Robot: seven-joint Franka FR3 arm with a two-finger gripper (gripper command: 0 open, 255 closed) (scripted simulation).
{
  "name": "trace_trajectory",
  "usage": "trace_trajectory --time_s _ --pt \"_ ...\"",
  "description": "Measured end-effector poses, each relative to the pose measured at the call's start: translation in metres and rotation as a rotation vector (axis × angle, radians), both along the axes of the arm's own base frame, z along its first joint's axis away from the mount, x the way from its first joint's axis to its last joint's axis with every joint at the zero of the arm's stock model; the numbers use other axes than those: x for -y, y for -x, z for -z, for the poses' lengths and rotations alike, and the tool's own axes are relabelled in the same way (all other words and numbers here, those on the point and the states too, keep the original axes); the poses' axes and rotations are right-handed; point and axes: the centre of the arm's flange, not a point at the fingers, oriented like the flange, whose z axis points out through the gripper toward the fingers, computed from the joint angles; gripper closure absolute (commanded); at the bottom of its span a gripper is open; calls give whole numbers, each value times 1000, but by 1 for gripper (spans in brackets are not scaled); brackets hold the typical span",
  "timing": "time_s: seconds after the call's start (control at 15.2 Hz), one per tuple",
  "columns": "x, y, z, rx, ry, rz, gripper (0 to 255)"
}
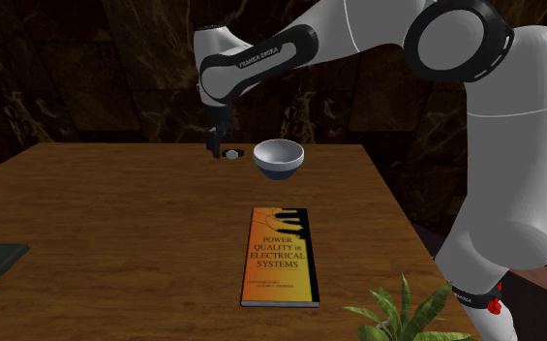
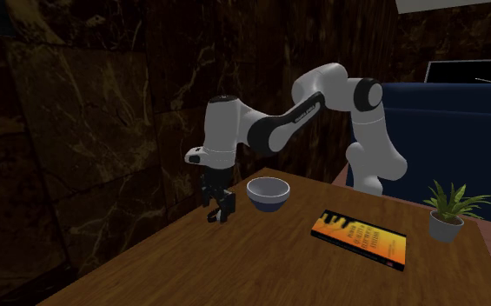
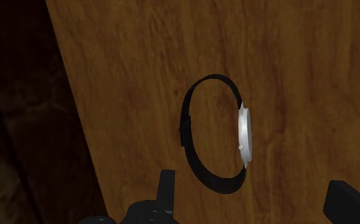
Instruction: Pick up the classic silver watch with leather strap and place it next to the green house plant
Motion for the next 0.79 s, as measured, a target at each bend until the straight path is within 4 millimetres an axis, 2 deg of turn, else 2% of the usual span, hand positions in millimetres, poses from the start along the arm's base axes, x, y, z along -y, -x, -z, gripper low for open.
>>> trace_trajectory --time_s 0.4,0.46,0.79 --pt "0 -1 4 0 0 0 0" --pt "0 -1 4 0 0 0 255" --pt "0 -1 4 0 0 0 255"
